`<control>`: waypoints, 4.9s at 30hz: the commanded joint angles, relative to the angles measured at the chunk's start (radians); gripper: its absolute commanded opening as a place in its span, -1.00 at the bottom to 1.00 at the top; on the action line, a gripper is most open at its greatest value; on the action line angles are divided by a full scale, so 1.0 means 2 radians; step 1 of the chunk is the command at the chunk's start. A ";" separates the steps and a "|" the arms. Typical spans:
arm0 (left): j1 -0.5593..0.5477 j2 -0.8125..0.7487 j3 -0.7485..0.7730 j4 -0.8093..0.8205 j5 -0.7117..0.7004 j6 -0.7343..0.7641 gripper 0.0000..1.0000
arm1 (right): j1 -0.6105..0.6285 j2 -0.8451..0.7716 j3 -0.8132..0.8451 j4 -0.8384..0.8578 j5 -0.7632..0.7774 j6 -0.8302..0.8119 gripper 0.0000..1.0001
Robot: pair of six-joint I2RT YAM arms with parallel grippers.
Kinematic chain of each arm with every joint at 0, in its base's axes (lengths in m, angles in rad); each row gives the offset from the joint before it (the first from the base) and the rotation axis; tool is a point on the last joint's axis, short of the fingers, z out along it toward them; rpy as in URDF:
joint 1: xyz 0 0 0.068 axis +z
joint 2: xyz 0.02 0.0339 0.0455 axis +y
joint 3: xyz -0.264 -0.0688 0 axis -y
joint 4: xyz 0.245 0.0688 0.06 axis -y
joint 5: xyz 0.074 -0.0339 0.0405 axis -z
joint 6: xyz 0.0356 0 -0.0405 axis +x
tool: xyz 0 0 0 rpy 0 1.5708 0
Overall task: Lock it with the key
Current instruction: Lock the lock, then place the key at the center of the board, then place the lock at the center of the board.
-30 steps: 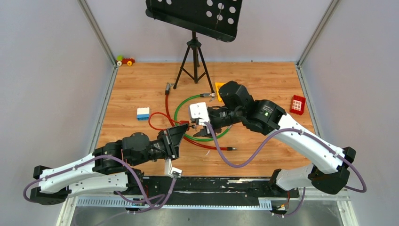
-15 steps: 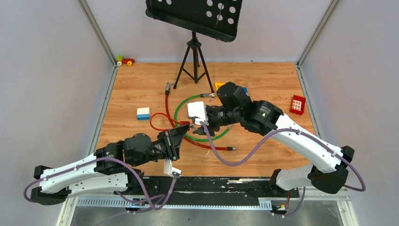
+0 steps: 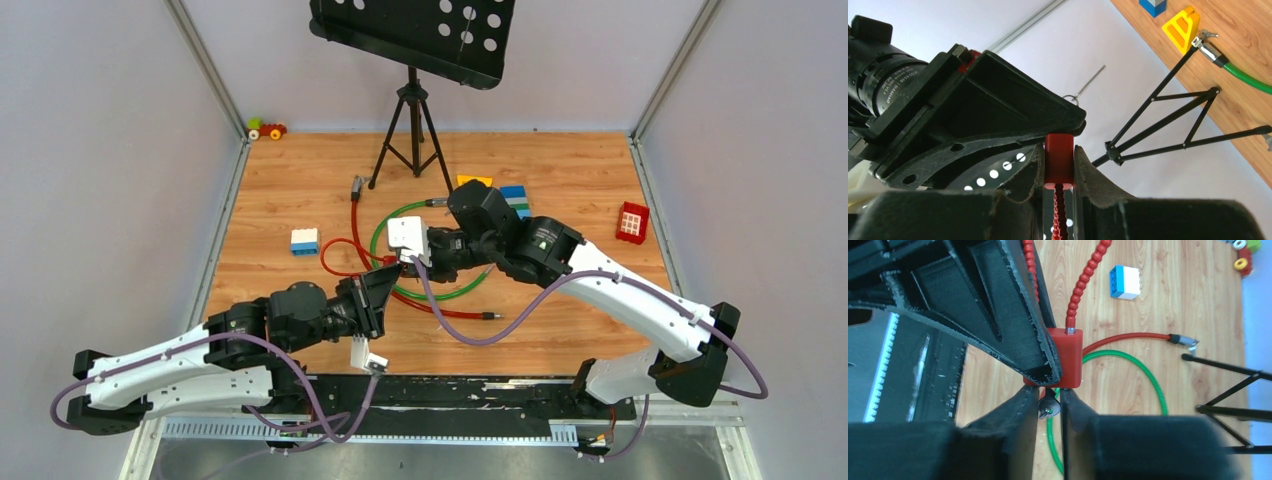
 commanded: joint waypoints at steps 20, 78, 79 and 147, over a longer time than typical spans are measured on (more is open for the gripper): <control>-0.001 -0.051 0.032 -0.127 -0.023 -0.024 -1.00 | -0.020 0.014 -0.168 0.039 0.310 -0.039 -1.00; -0.001 -0.052 0.124 -0.081 -0.038 -0.094 -1.00 | -0.055 -0.080 -0.130 0.051 0.153 -0.074 -1.00; -0.001 -0.050 0.113 -0.073 -0.029 -0.098 -1.00 | -0.053 -0.091 -0.125 0.052 0.142 -0.089 -1.00; 0.237 0.564 0.076 0.524 0.251 -1.030 -0.11 | -0.157 -0.300 -0.317 0.032 0.403 0.538 0.28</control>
